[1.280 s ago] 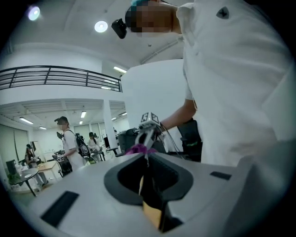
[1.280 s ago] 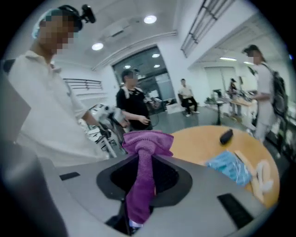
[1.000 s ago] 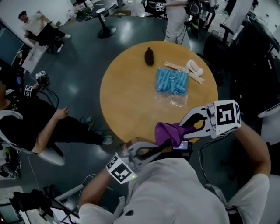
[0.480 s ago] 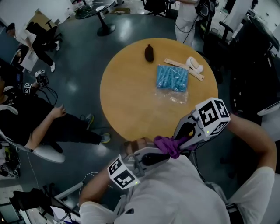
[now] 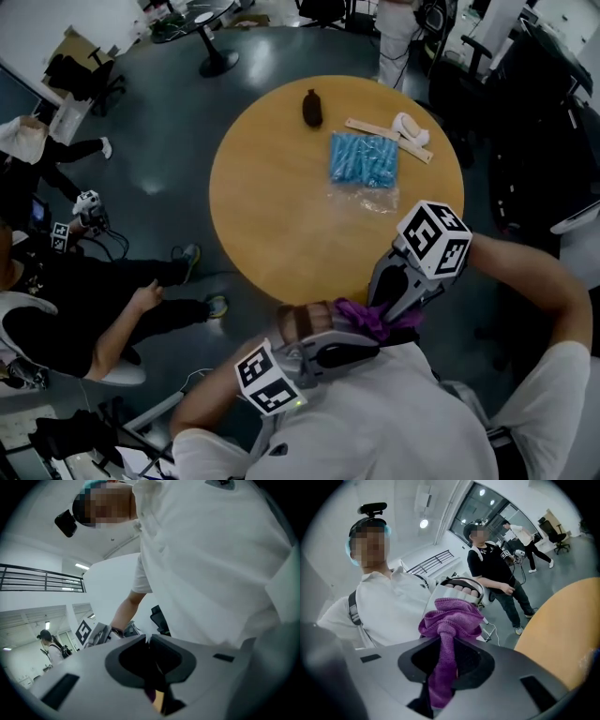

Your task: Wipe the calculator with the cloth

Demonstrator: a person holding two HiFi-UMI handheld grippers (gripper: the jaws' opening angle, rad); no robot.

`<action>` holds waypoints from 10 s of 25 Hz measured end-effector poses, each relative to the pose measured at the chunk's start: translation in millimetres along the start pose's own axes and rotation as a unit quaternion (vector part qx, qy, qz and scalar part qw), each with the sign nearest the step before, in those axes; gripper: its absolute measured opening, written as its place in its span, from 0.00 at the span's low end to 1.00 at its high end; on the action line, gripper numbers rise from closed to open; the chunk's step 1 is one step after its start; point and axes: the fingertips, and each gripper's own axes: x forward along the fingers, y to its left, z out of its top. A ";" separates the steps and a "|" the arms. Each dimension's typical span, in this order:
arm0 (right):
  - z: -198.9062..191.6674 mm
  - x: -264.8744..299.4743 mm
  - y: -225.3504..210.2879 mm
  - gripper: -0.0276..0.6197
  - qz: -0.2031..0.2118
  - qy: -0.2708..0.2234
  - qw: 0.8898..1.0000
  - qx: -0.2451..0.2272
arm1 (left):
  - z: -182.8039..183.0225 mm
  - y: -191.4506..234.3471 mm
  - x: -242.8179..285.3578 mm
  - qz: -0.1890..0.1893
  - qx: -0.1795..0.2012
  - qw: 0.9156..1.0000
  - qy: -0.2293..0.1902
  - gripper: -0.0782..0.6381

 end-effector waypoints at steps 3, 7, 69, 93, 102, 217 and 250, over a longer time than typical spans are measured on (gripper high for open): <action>-0.2 1.3 -3.0 0.17 0.014 -0.021 1.000 0.017 | 4.0 -0.6 1.5 -0.004 0.004 1.000 -0.004 0.17; -0.6 -1.4 -8.6 0.17 0.035 -0.057 0.997 0.044 | 13.5 6.4 2.7 0.004 -0.001 1.000 -0.021 0.17; -12.8 3.0 -96.5 0.17 -0.004 -0.232 0.970 0.073 | -22.7 86.4 -88.9 0.231 -0.106 0.966 -0.055 0.17; -140.1 -113.0 -132.6 0.17 -0.334 -0.394 0.847 0.128 | -338.6 78.8 -102.6 0.509 -0.430 0.746 0.001 0.17; -157.7 -99.8 -131.9 0.17 -0.329 -0.420 0.828 0.176 | -456.7 39.1 -65.7 0.496 -0.524 0.692 0.030 0.17; -88.5 -154.4 -248.3 0.09 -0.678 -0.324 0.629 0.199 | -282.6 57.8 -158.5 0.554 -0.465 0.688 0.063 0.12; -46.9 -116.6 -131.8 0.07 -0.765 -0.359 0.534 -0.006 | -228.9 68.8 -144.6 0.603 -0.393 0.692 0.054 0.12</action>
